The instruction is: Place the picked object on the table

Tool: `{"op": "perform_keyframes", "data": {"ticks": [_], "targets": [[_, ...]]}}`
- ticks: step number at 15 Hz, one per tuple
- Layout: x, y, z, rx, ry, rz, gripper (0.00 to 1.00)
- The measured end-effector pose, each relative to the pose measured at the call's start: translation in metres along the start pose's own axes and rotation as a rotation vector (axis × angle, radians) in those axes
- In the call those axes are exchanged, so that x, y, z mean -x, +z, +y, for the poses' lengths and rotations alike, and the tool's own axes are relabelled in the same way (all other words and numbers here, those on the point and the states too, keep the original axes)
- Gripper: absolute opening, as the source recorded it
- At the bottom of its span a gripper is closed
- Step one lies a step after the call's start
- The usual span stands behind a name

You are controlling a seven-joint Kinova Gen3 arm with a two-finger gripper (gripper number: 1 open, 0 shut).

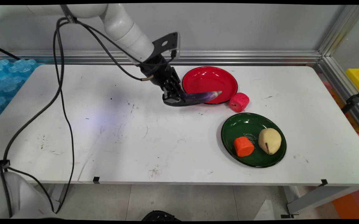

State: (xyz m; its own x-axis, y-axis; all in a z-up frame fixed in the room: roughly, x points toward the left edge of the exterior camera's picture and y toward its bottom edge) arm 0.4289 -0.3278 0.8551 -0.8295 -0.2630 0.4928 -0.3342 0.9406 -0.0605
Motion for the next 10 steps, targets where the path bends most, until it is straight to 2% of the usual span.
{"op": "perform_keyframes", "data": {"ticks": [10], "targets": [[0.023,0.061,-0.011,0.068,0.06,-0.058,0.0]]}}
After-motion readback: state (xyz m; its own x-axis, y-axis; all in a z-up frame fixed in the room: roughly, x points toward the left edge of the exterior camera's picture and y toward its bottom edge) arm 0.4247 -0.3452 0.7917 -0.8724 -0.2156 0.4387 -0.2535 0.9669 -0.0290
